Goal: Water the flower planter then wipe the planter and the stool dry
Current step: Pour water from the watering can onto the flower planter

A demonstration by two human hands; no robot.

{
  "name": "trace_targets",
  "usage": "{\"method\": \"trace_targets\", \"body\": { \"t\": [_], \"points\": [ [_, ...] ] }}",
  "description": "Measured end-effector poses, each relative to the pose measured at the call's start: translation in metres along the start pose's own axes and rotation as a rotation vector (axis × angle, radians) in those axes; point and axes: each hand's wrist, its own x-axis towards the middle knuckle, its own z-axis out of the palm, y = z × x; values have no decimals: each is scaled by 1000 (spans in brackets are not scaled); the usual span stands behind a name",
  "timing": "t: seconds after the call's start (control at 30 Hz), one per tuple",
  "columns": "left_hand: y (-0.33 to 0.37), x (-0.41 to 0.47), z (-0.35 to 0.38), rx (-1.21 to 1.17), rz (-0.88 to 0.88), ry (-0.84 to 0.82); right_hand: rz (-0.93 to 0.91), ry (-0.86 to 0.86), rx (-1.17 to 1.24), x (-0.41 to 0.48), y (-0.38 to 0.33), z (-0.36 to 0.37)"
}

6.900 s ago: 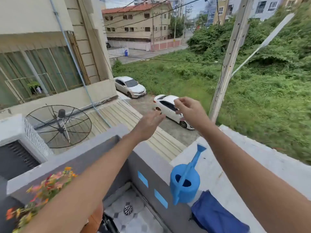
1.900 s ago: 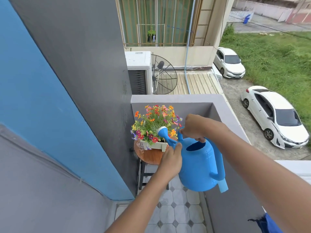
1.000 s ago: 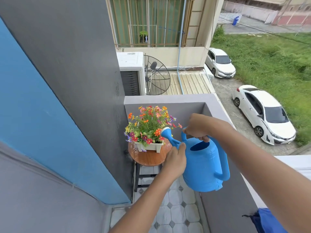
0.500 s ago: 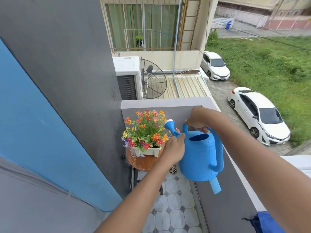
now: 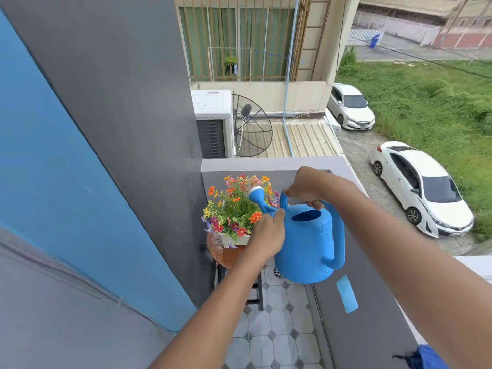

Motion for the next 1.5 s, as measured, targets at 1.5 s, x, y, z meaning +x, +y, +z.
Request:
{"method": "trace_targets", "body": {
  "t": [1.5],
  "points": [
    [42, 118, 295, 221, 280, -586, 453, 495, 1453, -37, 301, 82]
  ]
}}
